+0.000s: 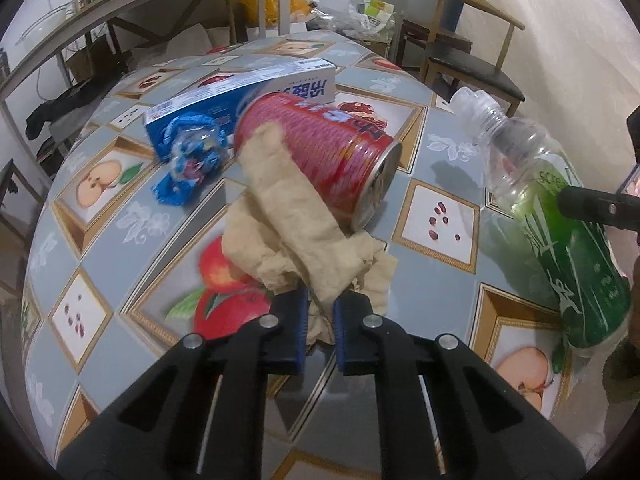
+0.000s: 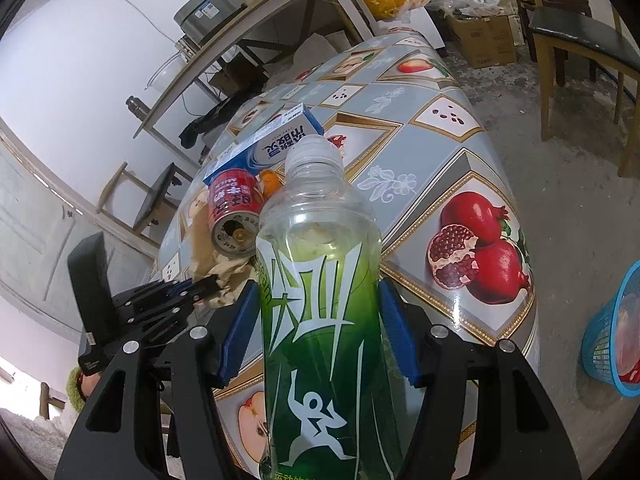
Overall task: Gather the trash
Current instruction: 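Close left tool on beige cloth while right tool holds the green bottle, then lift beige cloth with left tool while right tool holds the bottle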
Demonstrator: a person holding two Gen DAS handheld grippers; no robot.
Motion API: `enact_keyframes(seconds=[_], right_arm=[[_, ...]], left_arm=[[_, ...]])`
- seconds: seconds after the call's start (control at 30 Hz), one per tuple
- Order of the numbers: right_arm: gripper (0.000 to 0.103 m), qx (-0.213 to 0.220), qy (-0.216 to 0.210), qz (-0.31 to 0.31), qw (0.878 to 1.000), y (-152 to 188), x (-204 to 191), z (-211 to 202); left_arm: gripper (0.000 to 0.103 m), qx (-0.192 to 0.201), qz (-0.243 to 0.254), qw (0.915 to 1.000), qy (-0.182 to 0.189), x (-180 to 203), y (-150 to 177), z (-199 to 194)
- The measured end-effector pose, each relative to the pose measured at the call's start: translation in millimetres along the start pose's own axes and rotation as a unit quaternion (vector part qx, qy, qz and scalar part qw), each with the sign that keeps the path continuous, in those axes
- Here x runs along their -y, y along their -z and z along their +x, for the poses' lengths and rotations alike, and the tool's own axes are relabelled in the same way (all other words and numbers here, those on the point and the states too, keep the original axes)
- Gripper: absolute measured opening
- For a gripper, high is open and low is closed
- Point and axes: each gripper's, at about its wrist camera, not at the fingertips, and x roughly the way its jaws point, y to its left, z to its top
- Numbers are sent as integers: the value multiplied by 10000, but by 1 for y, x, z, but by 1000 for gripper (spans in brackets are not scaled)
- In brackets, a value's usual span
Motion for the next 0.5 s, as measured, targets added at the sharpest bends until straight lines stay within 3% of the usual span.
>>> enact_keyframes(seconds=[0.5], right_arm=[[59,10,60,-4,10000,2,1,-2]], left_arm=[[9,225,-427,9986,237,-7,29,-64]])
